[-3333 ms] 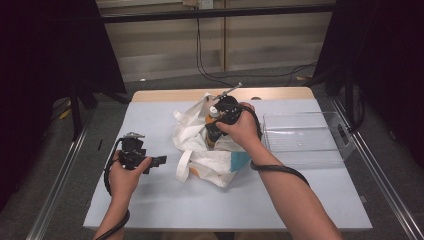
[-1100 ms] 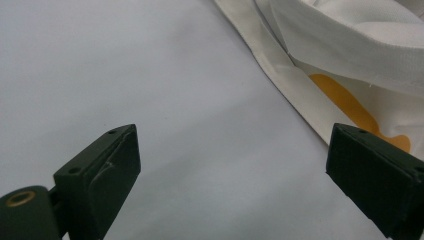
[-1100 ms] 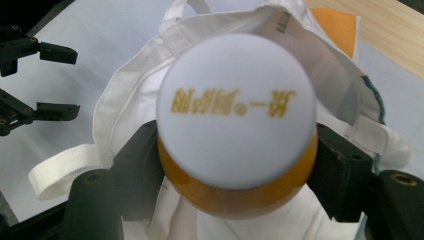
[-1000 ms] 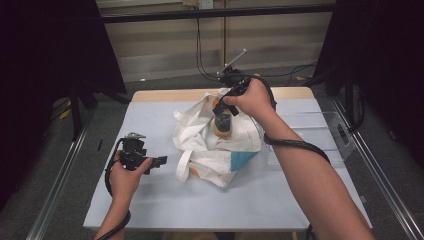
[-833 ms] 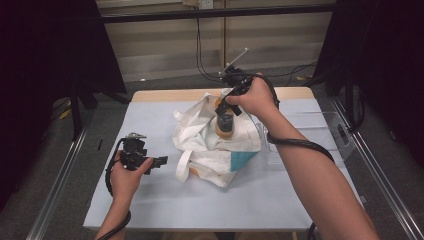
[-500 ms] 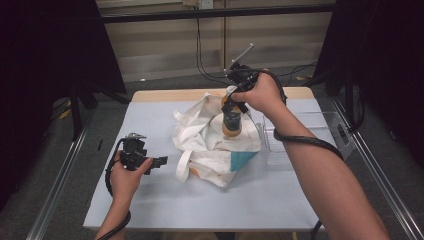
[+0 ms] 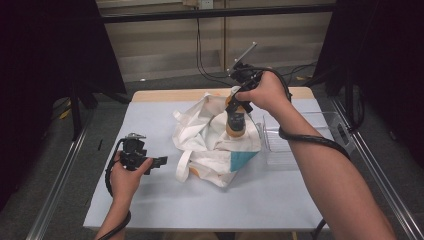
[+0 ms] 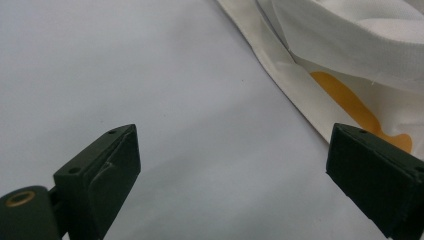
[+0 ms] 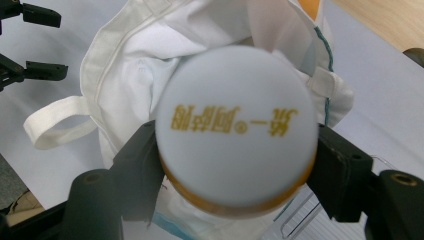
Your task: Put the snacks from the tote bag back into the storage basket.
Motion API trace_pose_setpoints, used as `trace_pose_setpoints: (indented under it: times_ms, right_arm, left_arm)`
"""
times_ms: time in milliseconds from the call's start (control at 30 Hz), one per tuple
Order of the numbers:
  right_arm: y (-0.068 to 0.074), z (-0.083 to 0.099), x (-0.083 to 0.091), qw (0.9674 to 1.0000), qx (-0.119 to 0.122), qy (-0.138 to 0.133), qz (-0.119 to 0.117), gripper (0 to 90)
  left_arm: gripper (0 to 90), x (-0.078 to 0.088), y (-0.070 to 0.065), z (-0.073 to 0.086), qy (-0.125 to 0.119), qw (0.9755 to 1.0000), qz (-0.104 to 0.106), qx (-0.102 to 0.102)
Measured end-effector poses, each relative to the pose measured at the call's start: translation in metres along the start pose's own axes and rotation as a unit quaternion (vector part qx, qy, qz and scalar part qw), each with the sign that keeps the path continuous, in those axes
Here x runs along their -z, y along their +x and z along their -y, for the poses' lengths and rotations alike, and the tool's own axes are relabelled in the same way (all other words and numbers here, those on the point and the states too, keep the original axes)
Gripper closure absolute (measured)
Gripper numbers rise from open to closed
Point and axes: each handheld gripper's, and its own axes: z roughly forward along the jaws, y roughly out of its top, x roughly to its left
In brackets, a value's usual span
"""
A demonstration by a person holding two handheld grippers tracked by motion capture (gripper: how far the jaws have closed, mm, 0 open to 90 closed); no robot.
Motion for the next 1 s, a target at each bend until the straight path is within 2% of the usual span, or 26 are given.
trace_pose_setpoints:
  times_ms: [167, 367, 767, 800, 1000]
  right_arm:
    - [-0.001, 0.001, 0.003, 1.0000, 0.001, 0.007, -0.002, 30.4]
    - [-0.004, 0.002, 0.007, 1.0000, -0.004, 0.008, 0.001, 30.5]
    - [-0.012, 0.007, 0.016, 0.9999, -0.011, 0.007, 0.000, 30.4]
    - [-0.013, 0.008, 0.017, 0.9999, -0.011, 0.007, 0.000, 30.5]
    - [-0.017, 0.011, 0.025, 0.9999, -0.014, 0.006, 0.007, 30.4]
  left_arm:
    - [7.2, 0.001, -0.001, -0.001, 0.001, 1.0000, -0.002, -0.003]
    - [7.2, 0.000, -0.002, 0.000, -0.003, 1.0000, -0.004, 0.003]
    - [7.2, 0.000, -0.001, 0.000, 0.006, 1.0000, -0.002, -0.006]
    - [7.2, -0.001, -0.002, 0.000, 0.003, 1.0000, 0.000, 0.000]
    - [7.2, -0.001, -0.003, 0.000, 0.003, 1.0000, 0.000, 0.001]
